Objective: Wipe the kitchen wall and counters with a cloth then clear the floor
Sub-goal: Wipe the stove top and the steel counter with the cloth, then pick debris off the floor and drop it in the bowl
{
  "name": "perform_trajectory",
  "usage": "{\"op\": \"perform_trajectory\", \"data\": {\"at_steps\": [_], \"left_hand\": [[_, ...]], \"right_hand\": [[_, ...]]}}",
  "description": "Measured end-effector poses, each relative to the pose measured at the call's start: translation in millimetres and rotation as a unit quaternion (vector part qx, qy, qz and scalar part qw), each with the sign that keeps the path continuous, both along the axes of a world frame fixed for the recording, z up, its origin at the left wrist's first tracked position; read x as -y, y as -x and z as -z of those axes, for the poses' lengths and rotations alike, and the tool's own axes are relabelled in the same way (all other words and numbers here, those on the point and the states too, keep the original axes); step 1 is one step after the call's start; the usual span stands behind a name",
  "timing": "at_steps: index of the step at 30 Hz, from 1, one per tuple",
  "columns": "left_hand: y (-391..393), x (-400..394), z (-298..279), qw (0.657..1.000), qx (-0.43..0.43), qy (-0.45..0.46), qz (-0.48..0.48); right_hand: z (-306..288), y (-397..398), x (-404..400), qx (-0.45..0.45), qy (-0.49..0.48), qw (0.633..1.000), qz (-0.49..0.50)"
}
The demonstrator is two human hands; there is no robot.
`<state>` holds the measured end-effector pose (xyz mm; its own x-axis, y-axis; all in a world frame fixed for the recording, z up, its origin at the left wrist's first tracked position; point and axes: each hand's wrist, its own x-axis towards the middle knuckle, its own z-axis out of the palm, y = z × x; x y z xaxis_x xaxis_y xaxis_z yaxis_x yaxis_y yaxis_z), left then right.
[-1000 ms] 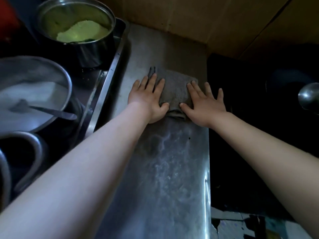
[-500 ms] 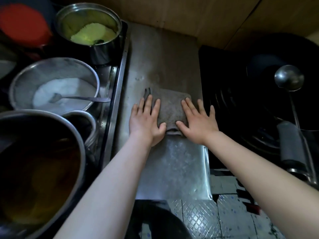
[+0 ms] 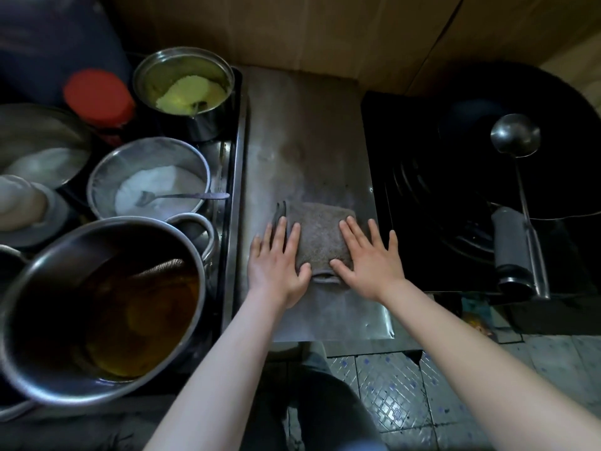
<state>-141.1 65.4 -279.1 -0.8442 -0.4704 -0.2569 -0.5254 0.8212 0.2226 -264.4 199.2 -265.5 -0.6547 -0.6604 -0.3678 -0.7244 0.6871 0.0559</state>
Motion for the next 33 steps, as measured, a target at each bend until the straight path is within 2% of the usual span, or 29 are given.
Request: {"op": "perform_trajectory", "data": {"at_steps": [9, 20, 27, 33], "left_hand": [[-5, 7, -22, 0.998, 0.044, 0.033, 0.043], [0, -11, -42, 0.983, 0.026, 0.053, 0.174], [23, -76, -51, 0.949, 0.023, 0.073, 0.307], [54, -157, -58, 0.897, 0.034, 0.081, 0.432]], "right_hand": [[-12, -13, -13, 0.029, 0.013, 0.999, 0.024], [-28, -31, -106, 0.035, 0.055, 0.993, 0.103], [-19, -53, -192, 0.041, 0.060, 0.978, 0.195], [-28, -58, -266, 0.021, 0.079, 0.951, 0.299]]}}
